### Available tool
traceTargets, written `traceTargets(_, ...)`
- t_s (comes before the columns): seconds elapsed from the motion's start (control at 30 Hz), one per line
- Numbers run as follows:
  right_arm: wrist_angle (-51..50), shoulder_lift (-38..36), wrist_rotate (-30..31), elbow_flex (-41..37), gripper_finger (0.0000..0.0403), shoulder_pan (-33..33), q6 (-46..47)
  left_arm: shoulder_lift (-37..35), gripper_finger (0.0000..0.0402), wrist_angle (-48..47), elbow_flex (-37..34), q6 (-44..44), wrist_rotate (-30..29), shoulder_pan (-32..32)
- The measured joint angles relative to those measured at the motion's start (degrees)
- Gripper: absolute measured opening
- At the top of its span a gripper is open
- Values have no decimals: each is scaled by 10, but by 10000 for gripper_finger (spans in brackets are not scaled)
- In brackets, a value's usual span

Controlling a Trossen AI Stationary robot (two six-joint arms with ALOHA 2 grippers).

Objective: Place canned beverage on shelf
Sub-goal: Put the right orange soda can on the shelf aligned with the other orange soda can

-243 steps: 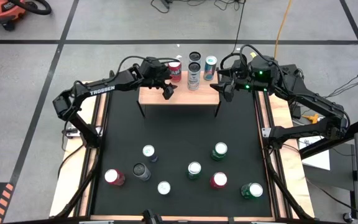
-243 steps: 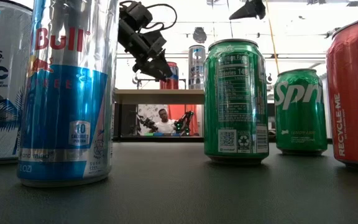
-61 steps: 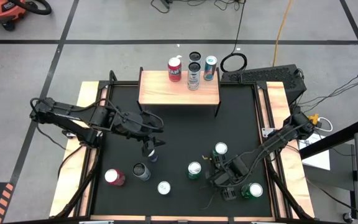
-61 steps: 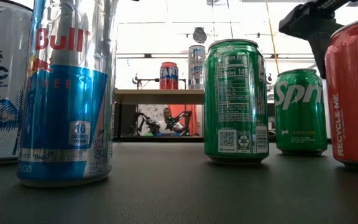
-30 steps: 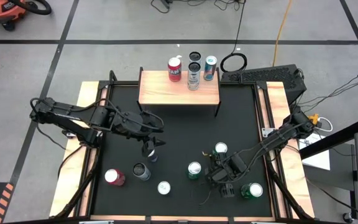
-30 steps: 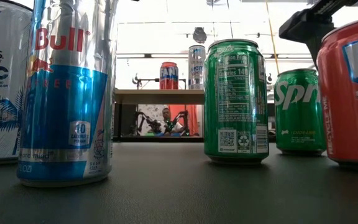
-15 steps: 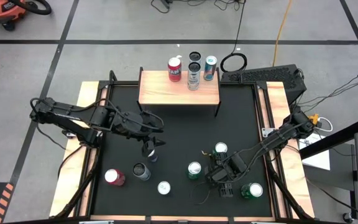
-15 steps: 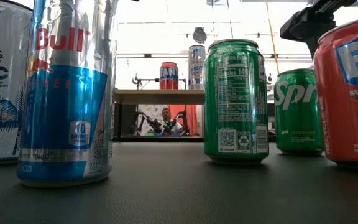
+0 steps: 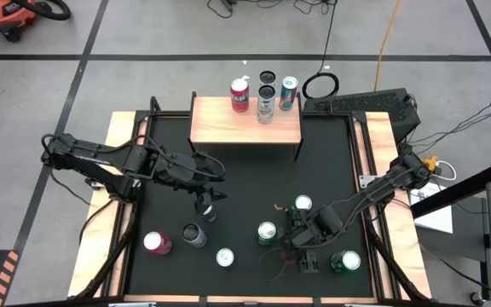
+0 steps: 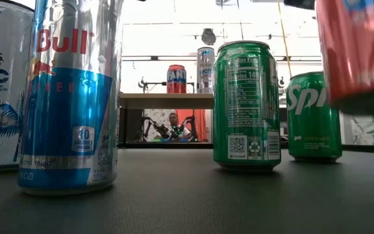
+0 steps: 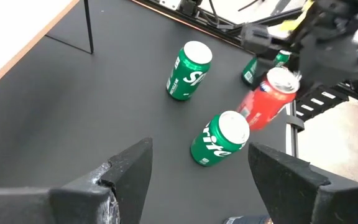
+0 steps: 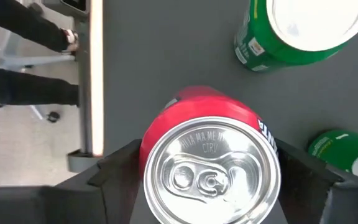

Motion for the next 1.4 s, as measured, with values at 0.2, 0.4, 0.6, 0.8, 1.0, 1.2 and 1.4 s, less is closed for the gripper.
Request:
traceTargets(0.2, -33, 0, -11, 70, 278, 0, 8, 0, 264, 5, 0, 0, 0, 0)
traceTargets(0.4, -69, 0, -9, 134, 278, -1, 21, 0, 264, 35, 0, -1, 0, 0)
traceTargets(0.6, -109, 0, -9, 189, 279, -3, 22, 0, 264, 120, 0, 2, 1, 0)
traceTargets(0.8, -129, 0, -8, 234, 279, -19, 19, 0, 264, 234, 0, 39, 18, 0)
traceTargets(1.0, -142, 0, -10, 271, 279, -43, -1, -2, 265, 339, 9, 98, 4, -12)
traceTargets(1.2, -182, -1, -10, 309, 279, -73, -39, -3, 300, 327, 46, 129, -22, -16)
traceTargets(1.4, -194, -1, -12, 336, 279, -110, -79, -1, 372, 237, 82, 137, -51, -16)
